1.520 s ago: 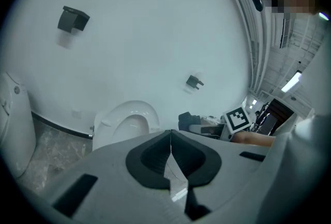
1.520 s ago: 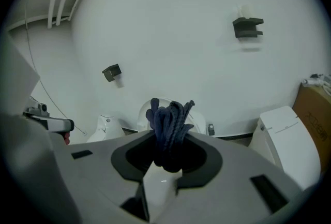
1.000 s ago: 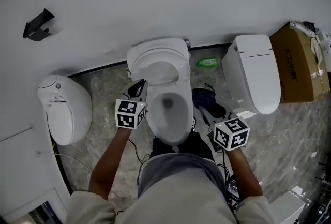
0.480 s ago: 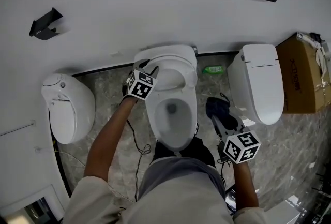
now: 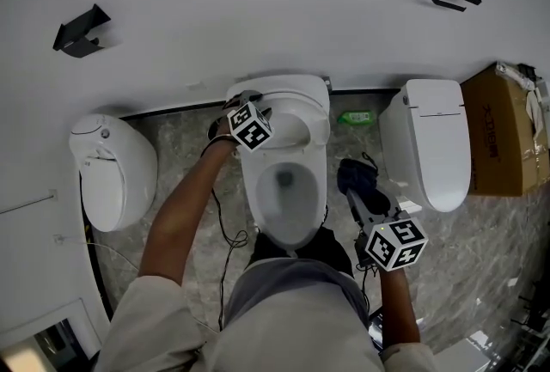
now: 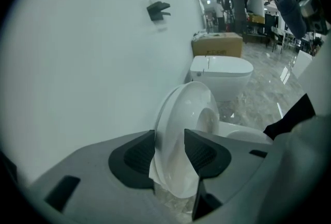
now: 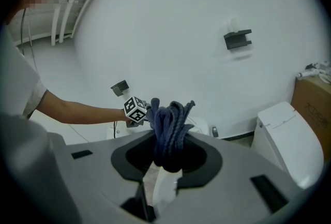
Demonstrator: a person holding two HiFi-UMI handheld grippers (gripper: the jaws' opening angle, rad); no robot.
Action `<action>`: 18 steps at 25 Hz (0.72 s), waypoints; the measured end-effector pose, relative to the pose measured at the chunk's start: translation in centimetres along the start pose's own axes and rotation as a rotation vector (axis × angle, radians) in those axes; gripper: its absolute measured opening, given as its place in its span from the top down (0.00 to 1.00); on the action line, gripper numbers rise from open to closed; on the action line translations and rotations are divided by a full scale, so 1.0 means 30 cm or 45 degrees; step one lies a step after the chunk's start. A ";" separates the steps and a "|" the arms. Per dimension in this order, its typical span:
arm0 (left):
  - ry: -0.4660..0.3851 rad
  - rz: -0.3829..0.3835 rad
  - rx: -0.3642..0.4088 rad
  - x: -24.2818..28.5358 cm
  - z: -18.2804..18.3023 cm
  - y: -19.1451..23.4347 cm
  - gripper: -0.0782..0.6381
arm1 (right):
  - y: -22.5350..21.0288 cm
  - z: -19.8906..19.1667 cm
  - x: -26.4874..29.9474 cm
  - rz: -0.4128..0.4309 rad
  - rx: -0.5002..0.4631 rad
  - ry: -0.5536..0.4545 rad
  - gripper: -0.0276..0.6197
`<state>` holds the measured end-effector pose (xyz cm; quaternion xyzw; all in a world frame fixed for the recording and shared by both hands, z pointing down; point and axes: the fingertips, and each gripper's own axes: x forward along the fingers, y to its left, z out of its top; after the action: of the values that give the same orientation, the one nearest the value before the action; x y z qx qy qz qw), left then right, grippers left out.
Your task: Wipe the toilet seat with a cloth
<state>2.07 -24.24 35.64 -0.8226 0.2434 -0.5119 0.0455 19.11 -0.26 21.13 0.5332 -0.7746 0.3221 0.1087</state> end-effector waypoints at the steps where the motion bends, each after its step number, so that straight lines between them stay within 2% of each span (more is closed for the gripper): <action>1: 0.019 0.009 0.030 0.005 -0.002 0.005 0.66 | -0.002 0.002 -0.002 -0.001 0.002 -0.003 0.80; 3: 0.046 0.024 0.060 0.012 -0.001 0.022 0.73 | -0.007 0.008 -0.004 0.001 0.006 -0.011 0.80; 6: 0.056 0.005 0.072 0.012 0.004 0.018 0.73 | -0.010 0.009 -0.005 0.007 0.012 -0.015 0.80; 10: 0.066 0.019 0.143 0.016 -0.004 -0.004 0.69 | 0.010 -0.007 0.007 0.022 0.018 -0.013 0.80; 18: 0.015 0.041 0.119 -0.021 -0.012 -0.025 0.74 | 0.043 -0.006 -0.001 0.027 0.017 -0.022 0.80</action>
<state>1.81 -23.24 35.53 -0.8124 0.2326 -0.5269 0.0907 17.92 0.16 20.75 0.5285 -0.7789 0.3239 0.0950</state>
